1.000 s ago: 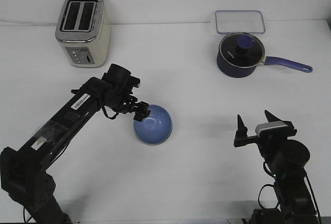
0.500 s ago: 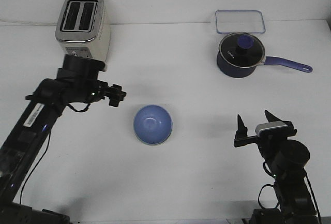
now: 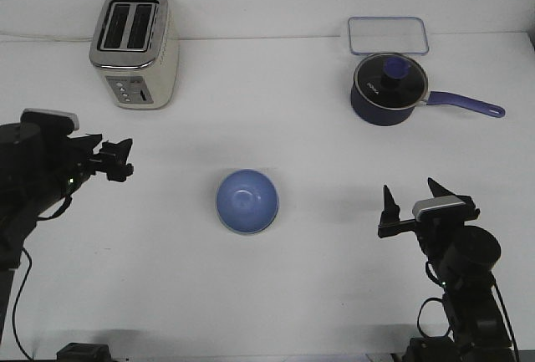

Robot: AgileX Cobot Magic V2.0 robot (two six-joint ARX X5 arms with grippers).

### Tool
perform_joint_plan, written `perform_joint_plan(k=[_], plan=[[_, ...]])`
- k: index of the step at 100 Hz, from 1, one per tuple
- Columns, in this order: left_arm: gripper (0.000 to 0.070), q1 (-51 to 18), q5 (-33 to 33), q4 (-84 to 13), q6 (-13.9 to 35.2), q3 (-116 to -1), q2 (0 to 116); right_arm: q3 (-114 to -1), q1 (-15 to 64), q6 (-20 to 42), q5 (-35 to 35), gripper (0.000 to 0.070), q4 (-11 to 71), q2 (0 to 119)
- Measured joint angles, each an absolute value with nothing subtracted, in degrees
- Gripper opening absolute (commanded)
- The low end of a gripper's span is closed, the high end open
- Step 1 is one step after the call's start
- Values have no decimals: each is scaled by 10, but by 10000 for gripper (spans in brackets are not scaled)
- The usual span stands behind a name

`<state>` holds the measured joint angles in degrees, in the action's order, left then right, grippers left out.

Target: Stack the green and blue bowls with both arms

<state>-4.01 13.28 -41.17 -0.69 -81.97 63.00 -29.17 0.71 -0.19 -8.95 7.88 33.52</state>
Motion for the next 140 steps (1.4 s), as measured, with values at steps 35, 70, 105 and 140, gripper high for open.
perform_joint_plan(k=[35, 70, 105, 140], plan=[[393, -40, 98, -230, -8, -535, 415, -292, 7, -2, -90, 609, 79, 335], [392, -40, 87, -108, 0, -315, 298, -292, 7, -2, -90, 609, 79, 335], [380, -40, 86, -77, 8, -312, 293, -292, 7, -2, -90, 609, 79, 335], [5, -40, 86, -77, 8, -312, 293, -292, 7, -2, -89, 128, 79, 335]])
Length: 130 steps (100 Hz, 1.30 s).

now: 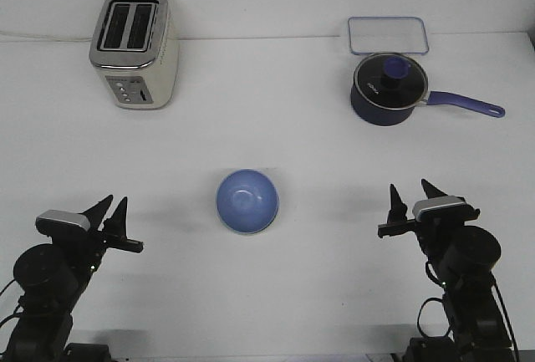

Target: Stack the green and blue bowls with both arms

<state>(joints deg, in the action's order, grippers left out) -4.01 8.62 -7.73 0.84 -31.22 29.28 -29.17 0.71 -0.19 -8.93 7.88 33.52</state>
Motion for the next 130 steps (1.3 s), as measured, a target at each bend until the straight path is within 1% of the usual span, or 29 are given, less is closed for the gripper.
perform_joint_plan(k=[5, 7, 9, 130], plan=[[5, -40, 86, -77, 10, -312, 293, -292, 7, -2, -90, 41, 79, 335], [5, -40, 86, -77, 10, -312, 293, -292, 7, -2, -90, 14, 79, 335], [5, -40, 86, -77, 10, -312, 293, -292, 7, -2, -90, 3, 79, 335], [12, -40, 86, -75, 7, -312, 281, -292, 7, -2, -90, 3, 79, 335]])
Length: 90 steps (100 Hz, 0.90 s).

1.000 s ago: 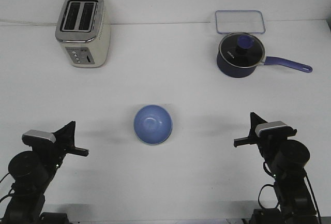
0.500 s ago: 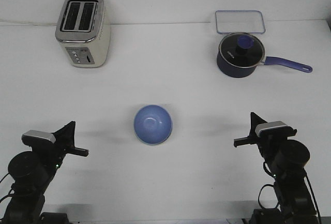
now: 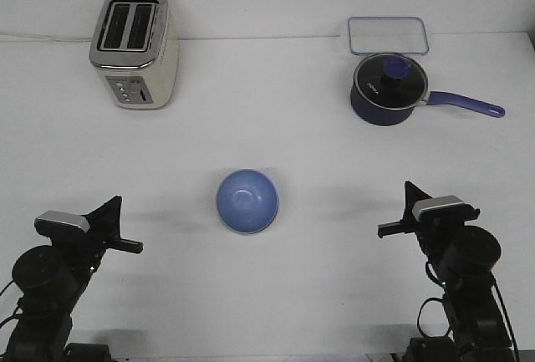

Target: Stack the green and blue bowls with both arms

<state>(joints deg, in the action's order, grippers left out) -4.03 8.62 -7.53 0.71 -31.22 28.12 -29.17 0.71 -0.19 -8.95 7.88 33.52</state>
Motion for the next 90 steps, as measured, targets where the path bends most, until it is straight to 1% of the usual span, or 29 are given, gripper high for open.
perform_joint_plan(k=[14, 35, 69, 90], plan=[[12, -40, 86, -26, 3, -296, 246, -292, 7, -2, -90, 3, 79, 335], [12, -40, 86, 56, -2, -198, 158, -292, 7, -2, -90, 3, 79, 335], [12, -23, 85, 68, -3, -47, 6, -292, 7, -2, -89, 3, 79, 335], [12, -23, 51, 81, 8, -20, 3, -292, 7, -2, -90, 3, 75, 335]])
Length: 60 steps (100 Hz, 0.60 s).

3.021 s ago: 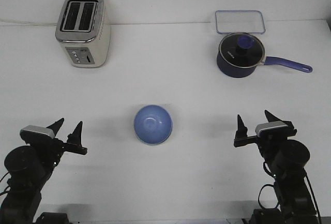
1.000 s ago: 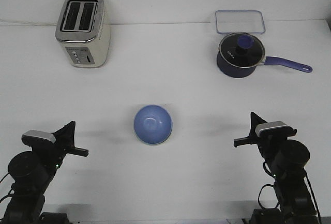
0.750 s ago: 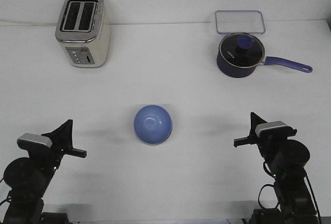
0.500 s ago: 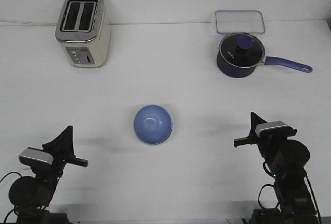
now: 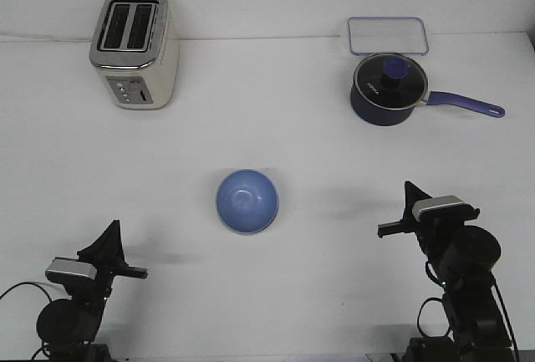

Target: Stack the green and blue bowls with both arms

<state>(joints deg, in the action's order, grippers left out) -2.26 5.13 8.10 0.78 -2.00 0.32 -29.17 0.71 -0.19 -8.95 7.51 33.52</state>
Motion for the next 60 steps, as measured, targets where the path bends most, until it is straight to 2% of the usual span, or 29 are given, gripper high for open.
perform_joint_plan(k=[60], plan=[[12, -23, 42, 99, 10, -19, 3, -292, 7, -2, -90, 3, 65, 335]])
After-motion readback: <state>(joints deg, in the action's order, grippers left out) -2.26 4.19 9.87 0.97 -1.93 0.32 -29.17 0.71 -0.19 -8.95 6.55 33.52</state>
